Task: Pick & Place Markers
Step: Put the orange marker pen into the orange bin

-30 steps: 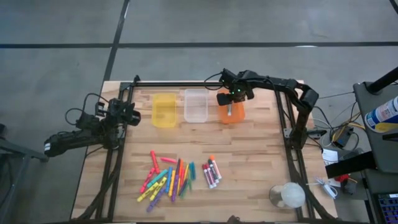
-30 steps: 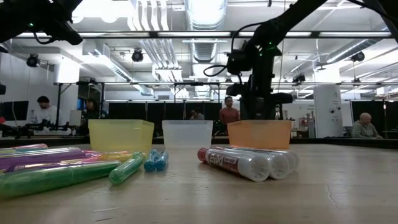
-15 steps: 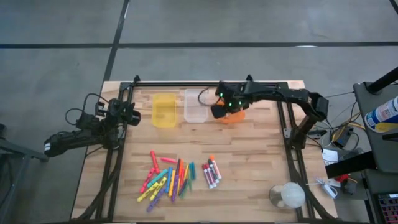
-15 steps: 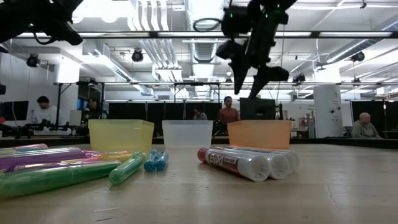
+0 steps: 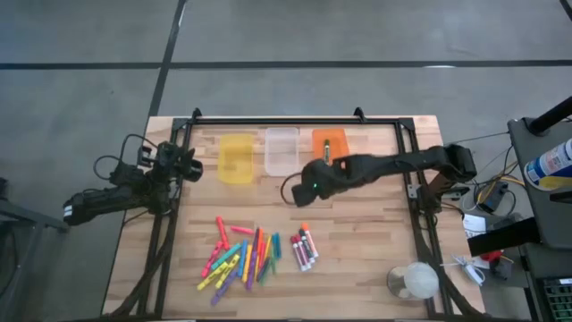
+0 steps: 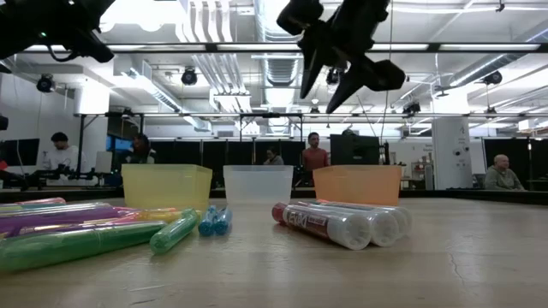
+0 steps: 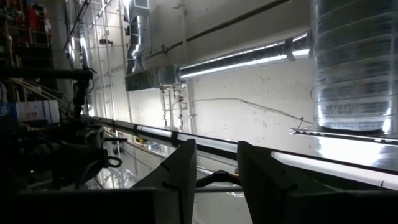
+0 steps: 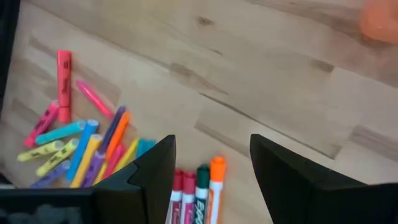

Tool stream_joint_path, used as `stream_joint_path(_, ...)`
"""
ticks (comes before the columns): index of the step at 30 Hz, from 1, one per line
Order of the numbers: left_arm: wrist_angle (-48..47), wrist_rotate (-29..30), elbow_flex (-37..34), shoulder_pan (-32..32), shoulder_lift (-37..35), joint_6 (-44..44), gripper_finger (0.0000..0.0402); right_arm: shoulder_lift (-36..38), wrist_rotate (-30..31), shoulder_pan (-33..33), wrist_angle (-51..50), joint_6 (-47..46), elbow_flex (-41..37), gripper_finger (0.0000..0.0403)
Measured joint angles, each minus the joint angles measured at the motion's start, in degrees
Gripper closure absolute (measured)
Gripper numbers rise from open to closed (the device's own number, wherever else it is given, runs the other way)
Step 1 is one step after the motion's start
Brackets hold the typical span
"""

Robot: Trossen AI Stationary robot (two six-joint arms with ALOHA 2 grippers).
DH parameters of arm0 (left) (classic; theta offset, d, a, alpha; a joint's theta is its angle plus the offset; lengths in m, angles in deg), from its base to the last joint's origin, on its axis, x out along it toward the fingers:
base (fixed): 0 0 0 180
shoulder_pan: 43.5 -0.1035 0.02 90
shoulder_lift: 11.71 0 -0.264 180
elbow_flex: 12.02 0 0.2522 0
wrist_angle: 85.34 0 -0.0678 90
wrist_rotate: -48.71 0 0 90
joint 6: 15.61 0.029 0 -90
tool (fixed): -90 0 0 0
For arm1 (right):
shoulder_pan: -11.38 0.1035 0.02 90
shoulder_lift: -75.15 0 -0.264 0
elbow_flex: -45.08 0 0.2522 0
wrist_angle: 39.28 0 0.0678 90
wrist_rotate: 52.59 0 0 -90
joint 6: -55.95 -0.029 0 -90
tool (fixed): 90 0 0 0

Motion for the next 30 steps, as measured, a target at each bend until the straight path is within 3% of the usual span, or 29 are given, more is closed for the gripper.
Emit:
stream_joint_path(18,0.5,-5.9,0.1,0.0,0.0,-1.8,0.029,-1.7,1.8,8.9,4.8,-9.5,0.0,0.0204)
stream_joint_path(30,0.5,-6.2,0.1,0.0,0.0,-1.9,0.029,-4.7,1.3,14.2,5.7,-13.9,-0.1,0.0225)
